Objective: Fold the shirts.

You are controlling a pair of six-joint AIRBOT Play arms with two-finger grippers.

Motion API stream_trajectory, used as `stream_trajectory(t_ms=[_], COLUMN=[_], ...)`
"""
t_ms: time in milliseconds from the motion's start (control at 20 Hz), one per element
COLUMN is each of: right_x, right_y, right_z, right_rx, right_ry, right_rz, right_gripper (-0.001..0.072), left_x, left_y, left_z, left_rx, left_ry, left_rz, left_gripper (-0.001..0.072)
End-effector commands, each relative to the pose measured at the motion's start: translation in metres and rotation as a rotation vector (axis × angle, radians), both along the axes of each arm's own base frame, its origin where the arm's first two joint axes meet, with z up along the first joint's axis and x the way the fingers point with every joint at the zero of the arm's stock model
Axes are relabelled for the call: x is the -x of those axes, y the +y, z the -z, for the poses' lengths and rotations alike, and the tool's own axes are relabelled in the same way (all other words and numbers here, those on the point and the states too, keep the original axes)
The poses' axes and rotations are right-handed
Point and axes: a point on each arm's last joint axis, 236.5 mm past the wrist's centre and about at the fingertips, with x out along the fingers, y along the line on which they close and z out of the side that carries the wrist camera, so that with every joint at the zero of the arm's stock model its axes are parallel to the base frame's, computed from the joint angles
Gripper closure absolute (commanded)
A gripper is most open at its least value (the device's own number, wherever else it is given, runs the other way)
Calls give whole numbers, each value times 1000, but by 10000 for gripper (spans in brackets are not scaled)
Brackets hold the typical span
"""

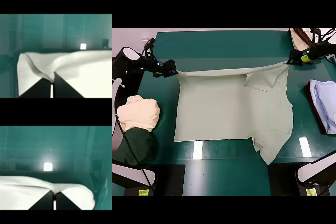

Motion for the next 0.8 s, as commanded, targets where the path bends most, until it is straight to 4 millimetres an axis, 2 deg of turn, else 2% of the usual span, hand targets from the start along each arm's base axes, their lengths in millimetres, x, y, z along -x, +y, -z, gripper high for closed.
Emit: stream_trajectory(t_ms=[0, 100, 250, 350, 450, 500, 550, 650, 750], right_x=[32, 59, 89, 101, 106, 108, 110, 120, 141], right_y=[-18, -17, -12, -10, -6, -5, -4, -11, -13], right_z=[23, 47, 77, 88, 91, 89, 84, 65, 40], right_rx=[103, 111, 97, 93, 74, 59, 47, 45, 34], right_ry=[101, 174, 232, 248, 233, 227, 224, 218, 223], right_rz=[-15, -23, -11, -4, 10, 17, 22, 31, 22], right_gripper=[702, 702, 700, 699, 686, 516, 342, 339, 339], left_x=[33, 50, 69, 73, 76, 79, 82, 95, 127], left_y=[-6, -13, -30, -36, -35, -33, -29, -10, 21], left_z=[24, 46, 78, 84, 83, 81, 77, 60, 48], left_rx=[-31, -72, -110, -110, -102, -94, -94, -145, -258], left_ry=[127, 187, 240, 248, 267, 282, 292, 302, 357], left_rz=[105, 142, 184, 189, 177, 166, 155, 155, 162], left_gripper=[686, 686, 685, 684, 681, 494, 184, 167, 166])
